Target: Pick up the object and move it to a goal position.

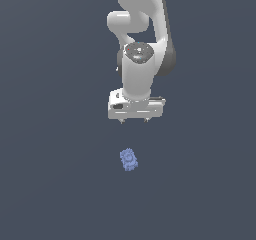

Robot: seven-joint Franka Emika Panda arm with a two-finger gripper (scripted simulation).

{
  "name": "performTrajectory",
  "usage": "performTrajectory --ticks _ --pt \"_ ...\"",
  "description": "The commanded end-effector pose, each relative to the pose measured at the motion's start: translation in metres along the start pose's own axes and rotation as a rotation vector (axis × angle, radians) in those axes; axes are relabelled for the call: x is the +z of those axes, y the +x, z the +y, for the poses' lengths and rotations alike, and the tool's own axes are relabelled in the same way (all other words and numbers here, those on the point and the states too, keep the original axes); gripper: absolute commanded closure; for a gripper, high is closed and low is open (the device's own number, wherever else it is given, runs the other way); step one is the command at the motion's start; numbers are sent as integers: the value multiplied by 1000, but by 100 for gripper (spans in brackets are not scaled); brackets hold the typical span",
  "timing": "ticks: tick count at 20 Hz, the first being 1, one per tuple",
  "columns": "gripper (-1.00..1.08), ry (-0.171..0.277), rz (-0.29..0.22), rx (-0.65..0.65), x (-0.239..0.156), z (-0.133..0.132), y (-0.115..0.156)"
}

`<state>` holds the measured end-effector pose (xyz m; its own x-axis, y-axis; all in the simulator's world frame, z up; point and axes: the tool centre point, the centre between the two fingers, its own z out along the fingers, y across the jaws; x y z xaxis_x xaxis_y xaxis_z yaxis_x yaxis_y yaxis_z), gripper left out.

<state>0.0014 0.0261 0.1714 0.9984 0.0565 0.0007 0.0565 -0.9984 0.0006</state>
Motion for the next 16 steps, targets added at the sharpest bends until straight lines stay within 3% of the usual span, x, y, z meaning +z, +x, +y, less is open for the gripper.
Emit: performTrajectory --ticks 1,16 --pt "-92 0 0 0 0 0 0" --pt "-92 -19 11 6 0 3 2"
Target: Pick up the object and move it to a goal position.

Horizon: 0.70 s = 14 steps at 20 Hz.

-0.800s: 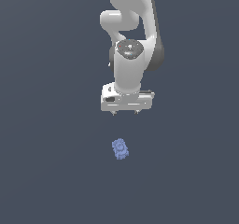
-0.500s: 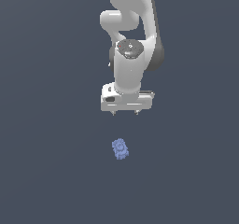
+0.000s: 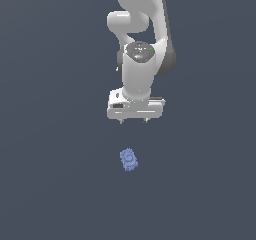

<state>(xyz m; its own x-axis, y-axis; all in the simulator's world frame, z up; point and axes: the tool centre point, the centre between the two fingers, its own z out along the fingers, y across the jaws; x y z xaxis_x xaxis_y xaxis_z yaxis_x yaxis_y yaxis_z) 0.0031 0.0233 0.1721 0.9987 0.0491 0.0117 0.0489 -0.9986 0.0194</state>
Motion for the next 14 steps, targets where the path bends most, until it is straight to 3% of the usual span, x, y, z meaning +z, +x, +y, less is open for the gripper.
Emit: performTrajectory --ticks 1,14 --pt "-92 0 0 -4 1 0 1" --pt "-92 1 -4 -100 18 6 39"
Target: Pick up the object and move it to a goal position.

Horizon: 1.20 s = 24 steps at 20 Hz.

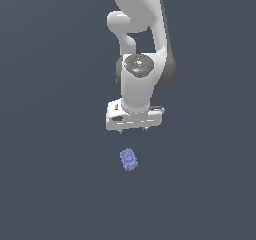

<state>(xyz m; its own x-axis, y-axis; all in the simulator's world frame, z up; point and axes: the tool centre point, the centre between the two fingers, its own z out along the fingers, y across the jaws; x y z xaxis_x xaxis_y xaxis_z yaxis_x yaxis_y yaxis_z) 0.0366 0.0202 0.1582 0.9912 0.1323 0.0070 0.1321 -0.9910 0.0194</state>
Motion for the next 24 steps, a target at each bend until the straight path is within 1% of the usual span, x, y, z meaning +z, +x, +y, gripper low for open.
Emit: performTrajectory --ticks 1,7,12,18,24 --pt "-92 1 -1 -29 6 3 11" --pt "-92 7 -4 -113 25 12 40" --pt "-92 13 -5 -170 39 18 58" --pt "-92 18 -5 -212 51 24 71" --pt "-92 20 -5 -229 56 27 76"
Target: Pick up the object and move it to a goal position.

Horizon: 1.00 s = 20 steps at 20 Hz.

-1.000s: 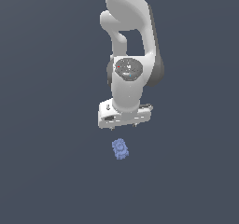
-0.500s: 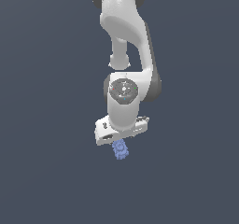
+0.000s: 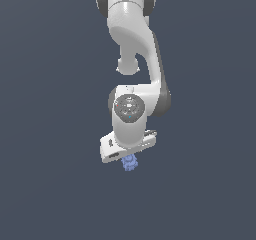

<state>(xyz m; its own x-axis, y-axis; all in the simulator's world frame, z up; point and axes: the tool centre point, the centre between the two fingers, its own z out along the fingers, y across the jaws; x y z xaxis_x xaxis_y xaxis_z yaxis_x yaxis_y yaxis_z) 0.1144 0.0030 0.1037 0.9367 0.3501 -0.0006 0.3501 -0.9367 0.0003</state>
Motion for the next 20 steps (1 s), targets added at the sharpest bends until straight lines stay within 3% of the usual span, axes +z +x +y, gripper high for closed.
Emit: performTrajectory --ticks 1,15,20 --pt "-92 0 1 -4 1 1 1" --pt "-92 0 1 -4 50 0 0" --pt "-92 0 1 -4 51 0 1"
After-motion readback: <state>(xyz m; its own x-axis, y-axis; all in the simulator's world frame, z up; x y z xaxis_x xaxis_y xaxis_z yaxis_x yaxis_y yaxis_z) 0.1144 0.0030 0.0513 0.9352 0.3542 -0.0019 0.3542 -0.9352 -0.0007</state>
